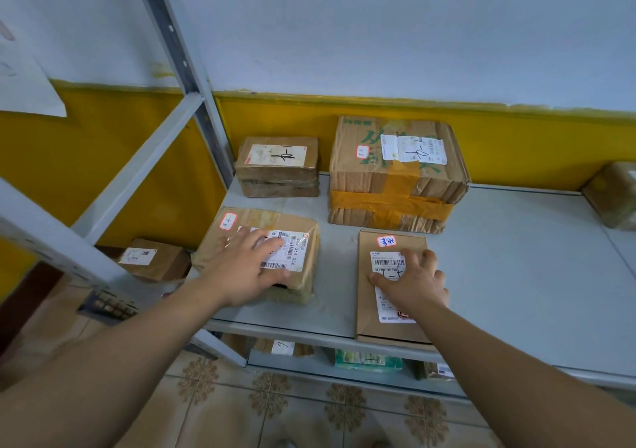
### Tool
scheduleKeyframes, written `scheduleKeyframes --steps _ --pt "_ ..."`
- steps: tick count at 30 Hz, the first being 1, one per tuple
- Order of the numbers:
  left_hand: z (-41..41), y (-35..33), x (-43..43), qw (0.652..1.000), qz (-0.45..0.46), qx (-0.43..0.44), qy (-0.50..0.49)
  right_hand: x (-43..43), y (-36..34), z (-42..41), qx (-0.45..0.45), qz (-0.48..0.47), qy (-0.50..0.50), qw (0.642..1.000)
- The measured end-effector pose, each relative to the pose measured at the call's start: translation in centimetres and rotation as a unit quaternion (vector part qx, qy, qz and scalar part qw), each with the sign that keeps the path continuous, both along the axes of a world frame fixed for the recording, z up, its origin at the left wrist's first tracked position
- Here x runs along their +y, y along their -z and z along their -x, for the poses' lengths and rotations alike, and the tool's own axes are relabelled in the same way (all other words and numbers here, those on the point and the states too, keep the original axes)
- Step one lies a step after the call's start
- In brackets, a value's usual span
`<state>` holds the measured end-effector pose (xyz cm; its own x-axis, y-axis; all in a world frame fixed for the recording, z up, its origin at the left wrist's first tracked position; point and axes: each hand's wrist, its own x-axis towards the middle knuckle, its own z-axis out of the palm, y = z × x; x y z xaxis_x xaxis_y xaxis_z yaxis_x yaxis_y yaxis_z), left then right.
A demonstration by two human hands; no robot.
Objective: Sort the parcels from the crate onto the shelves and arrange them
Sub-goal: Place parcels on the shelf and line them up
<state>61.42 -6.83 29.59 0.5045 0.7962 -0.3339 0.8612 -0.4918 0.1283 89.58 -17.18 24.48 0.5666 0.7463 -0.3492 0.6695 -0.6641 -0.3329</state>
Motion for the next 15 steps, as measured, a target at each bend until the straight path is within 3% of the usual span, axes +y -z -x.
scheduleKeyframes --steps 8,12,15 --pt "-4.4 -0.6 -2.6 0.996 0.000 -0.048 -0.071 -0.9 0.2 -1.8 0.051 -0.031 0.013 0.998" --pt "-7.9 -1.0 -7.2 0.993 -0.070 -0.095 0.031 -1.7 0.2 -3.3 0.043 -0.016 -0.010 0.999" --pt "-10.1 0.7 -11.0 0.988 -0.049 -0.132 0.068 -2.2 0.4 -4.1 0.058 -0.026 -0.023 0.998"
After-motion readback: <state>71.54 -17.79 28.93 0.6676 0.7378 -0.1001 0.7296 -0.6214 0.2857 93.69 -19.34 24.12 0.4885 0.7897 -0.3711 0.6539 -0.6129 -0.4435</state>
